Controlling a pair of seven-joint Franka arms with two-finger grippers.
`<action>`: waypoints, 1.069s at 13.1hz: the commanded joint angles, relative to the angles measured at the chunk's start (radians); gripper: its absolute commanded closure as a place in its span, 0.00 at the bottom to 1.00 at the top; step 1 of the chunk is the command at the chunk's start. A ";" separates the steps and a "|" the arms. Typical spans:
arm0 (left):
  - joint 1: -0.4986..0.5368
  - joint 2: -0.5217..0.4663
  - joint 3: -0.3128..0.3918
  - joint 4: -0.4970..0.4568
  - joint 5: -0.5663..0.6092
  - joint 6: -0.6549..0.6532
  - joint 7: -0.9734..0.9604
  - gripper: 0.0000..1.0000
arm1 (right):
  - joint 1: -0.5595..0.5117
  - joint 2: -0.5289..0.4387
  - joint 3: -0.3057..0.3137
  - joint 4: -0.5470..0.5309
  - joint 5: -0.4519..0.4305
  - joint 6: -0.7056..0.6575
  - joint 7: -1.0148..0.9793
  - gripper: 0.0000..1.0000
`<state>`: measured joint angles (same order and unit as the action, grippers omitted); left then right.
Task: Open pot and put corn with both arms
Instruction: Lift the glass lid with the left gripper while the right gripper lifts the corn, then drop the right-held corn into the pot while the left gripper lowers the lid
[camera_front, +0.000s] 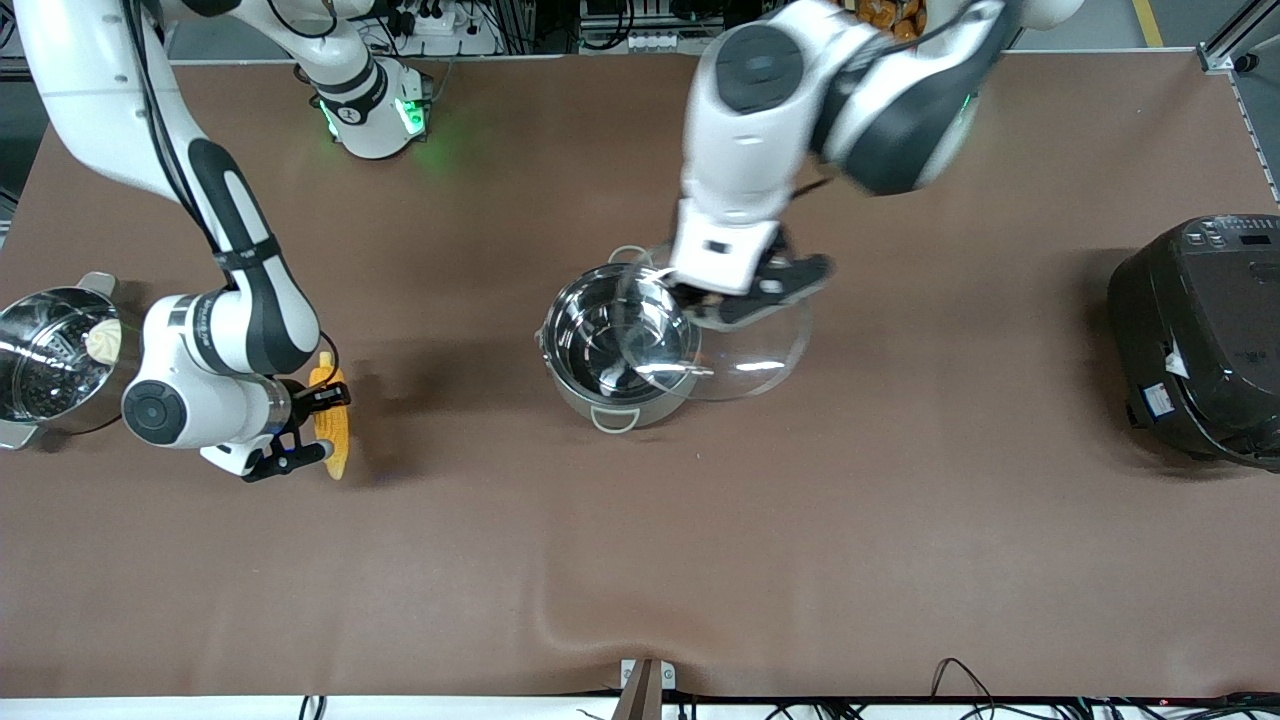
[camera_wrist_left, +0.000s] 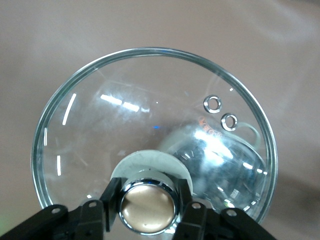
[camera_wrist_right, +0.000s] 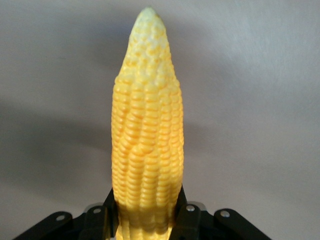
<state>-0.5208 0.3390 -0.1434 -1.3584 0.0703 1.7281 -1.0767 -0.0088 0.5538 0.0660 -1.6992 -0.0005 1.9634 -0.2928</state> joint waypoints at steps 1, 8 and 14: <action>0.154 -0.187 -0.016 -0.230 0.005 0.010 0.220 1.00 | 0.053 -0.028 0.000 0.079 -0.003 -0.101 -0.058 1.00; 0.404 -0.273 -0.019 -0.625 -0.001 0.169 0.449 1.00 | 0.257 -0.064 0.015 0.217 0.014 -0.273 -0.059 1.00; 0.473 -0.226 -0.018 -0.878 0.029 0.577 0.547 1.00 | 0.560 -0.017 0.011 0.314 0.040 -0.258 0.268 1.00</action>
<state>-0.0831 0.1249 -0.1466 -2.1847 0.0762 2.2197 -0.5670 0.4561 0.5016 0.0899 -1.4303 0.0383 1.7122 -0.1212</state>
